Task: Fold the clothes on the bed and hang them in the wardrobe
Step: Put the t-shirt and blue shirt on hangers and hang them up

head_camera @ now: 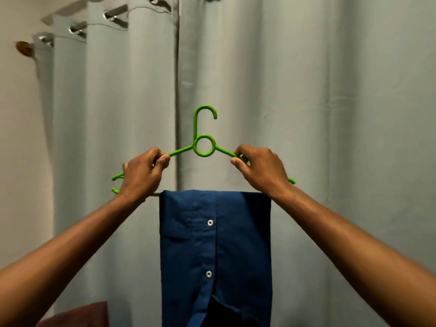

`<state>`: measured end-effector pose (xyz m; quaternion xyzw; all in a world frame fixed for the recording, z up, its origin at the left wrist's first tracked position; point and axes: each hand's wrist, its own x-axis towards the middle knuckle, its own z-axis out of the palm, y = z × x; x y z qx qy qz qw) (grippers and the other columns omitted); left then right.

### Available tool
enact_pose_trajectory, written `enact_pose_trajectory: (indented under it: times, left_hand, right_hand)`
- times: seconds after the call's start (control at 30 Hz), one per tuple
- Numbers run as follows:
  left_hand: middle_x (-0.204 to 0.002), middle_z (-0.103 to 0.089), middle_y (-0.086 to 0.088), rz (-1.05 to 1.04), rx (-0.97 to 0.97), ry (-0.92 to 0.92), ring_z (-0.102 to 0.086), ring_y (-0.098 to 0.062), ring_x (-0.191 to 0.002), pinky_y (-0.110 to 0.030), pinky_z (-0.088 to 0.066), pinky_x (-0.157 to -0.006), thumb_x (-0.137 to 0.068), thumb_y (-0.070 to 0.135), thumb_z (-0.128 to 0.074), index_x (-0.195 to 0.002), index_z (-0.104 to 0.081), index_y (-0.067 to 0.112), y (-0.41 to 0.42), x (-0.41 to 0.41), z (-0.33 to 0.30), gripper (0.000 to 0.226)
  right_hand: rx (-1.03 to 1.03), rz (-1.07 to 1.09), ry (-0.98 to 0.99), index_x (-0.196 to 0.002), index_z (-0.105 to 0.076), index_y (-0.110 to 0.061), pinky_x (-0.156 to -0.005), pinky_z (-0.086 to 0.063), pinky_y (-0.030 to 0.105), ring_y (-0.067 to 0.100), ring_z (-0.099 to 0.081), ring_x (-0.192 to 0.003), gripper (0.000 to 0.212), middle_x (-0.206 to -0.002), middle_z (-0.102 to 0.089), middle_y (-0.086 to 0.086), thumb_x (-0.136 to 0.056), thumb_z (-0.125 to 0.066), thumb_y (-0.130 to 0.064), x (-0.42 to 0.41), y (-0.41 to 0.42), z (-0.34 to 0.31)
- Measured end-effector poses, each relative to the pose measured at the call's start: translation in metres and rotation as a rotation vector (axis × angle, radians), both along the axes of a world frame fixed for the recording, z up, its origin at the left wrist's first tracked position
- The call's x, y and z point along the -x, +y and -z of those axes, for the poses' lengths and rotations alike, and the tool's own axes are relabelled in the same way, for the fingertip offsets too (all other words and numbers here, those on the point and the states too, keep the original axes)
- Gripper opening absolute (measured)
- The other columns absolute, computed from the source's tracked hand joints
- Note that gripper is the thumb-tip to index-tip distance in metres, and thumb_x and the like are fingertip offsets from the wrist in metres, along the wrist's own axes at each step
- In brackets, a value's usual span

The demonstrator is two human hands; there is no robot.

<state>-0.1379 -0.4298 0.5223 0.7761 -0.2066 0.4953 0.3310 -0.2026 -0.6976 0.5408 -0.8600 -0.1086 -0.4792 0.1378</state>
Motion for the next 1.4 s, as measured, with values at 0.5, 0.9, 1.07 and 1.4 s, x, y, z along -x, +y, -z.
enact_pose_trajectory:
  times: [0.5,0.9,1.07,1.4]
  left_hand:
    - [-0.079,-0.068,-0.001,0.43,-0.089,-0.062,-0.062,-0.024,-0.076,-0.043,-0.053,-0.068,-0.098,0.037,-0.057,-0.086,-0.067,0.018,-0.198,-0.044,-0.047,0.024]
    - [-0.073,-0.065,-0.001,0.815,-0.103,-0.132,-0.059,-0.029,-0.076,-0.043,-0.049,-0.066,-0.086,0.059,-0.057,-0.079,-0.067,0.021,-0.394,-0.023,-0.089,0.041]
    - [-0.067,-0.055,0.005,0.928,-0.107,-0.13,-0.056,-0.029,-0.075,-0.033,-0.036,-0.061,-0.093,0.048,-0.062,-0.073,-0.062,0.029,-0.486,0.013,-0.093,0.028]
    - [-0.068,-0.059,0.003,1.152,-0.146,-0.126,-0.057,-0.026,-0.073,-0.032,-0.036,-0.059,-0.093,0.049,-0.062,-0.074,-0.064,0.027,-0.631,0.125,-0.107,0.029]
  right_hand:
    - [0.007,0.45,-0.17,-0.099,-0.066,-0.026,-0.069,-0.052,0.037,0.027,-0.062,-0.08,0.022,-0.088,-0.07,-0.001,-0.096,-0.055,-0.044,0.052,-0.162,-0.039]
    - [0.035,0.916,-0.299,-0.096,-0.066,-0.019,-0.07,-0.047,0.036,0.025,-0.061,-0.082,0.029,-0.088,-0.069,0.0,-0.097,-0.053,-0.045,0.136,-0.298,-0.061]
    - [0.033,1.161,-0.162,-0.111,-0.062,-0.025,-0.083,-0.038,0.039,0.025,-0.059,-0.102,0.027,-0.105,-0.067,-0.002,-0.096,-0.054,-0.046,0.201,-0.353,-0.053]
    - [0.078,1.684,-0.022,-0.113,-0.053,-0.015,-0.058,-0.036,0.034,0.031,-0.047,-0.07,0.015,-0.096,-0.066,0.009,-0.103,-0.042,-0.02,0.348,-0.459,-0.052]
